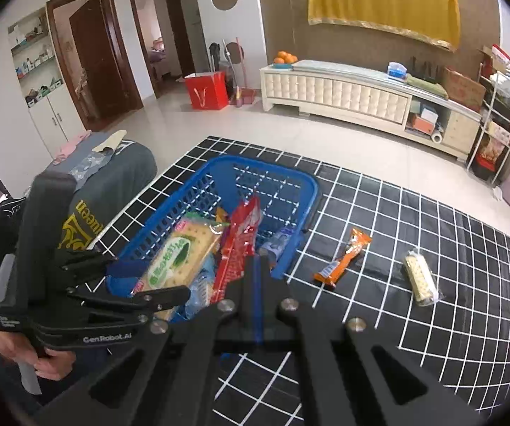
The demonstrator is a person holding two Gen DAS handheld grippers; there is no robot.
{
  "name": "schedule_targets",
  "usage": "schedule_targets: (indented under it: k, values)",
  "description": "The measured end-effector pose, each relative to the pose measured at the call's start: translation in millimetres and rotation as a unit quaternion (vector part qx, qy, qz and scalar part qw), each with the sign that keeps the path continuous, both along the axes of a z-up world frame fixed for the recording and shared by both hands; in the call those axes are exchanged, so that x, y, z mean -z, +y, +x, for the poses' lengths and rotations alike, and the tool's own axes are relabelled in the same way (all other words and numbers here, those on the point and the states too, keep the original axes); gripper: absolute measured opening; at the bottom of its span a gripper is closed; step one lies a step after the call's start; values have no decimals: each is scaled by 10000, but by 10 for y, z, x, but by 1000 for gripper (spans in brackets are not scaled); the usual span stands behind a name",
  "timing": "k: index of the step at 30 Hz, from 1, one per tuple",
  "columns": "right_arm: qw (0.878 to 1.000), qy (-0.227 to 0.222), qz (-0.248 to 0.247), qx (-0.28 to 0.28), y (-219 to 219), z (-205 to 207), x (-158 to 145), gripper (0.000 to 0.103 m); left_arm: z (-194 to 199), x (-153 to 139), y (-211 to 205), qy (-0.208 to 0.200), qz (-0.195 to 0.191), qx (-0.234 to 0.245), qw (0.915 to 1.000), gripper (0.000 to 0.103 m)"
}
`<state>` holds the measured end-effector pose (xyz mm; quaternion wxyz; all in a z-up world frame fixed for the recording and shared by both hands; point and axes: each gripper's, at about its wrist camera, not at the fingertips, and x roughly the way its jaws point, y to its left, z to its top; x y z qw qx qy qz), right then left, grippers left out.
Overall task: Organize snacks
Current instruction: 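Carry the cracker pack and red sachet over the blue basket, then open left tool to drop the cracker pack while right tool releases red sachet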
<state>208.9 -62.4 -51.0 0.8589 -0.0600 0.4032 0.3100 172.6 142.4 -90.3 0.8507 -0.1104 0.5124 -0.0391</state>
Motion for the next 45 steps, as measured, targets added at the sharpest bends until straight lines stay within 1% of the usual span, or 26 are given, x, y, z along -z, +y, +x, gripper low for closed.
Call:
schedule_targets:
  k: [5,8,11,16,22,26,31,35,40,43,45]
  values:
    - [10000,25,10,56,-60,-3,-9,1,51,75,-51,202,-24,-121,9997,54]
    - [9999,23,51,104,-82,4,-33,1,56,37,-145,183,-98,48,9998,55]
    - [9999,9,63,101,-79,5,-61,1,62,6,-197,164,-4,136,9998,55]
    - [10000,-29,50,66,-62,23,-89,1,50,-54,-189,77,32,129,9999,55]
    - [9999,-88,-2,67,46,159,-133,2,69,-121,-66,7,111,96,9999,55]
    - [9995,-224,-220,58,194,309,-164,2,120,-211,76,-83,144,10,9999,55]
    - [9992,-206,-343,77,341,546,-132,2,224,-298,291,-162,220,-84,9996,55]
    - [9975,-360,-590,117,463,722,-101,2,333,-338,415,-205,321,-131,9992,55]
    - [9912,-534,-1194,177,605,900,37,2,521,-366,493,-261,462,-92,9985,55]
    - [9908,-453,-1266,161,608,943,124,2,635,-339,495,-259,522,-68,9983,55]
    - [9888,-465,-1411,146,634,936,192,2,682,-309,471,-256,531,-23,9983,55]
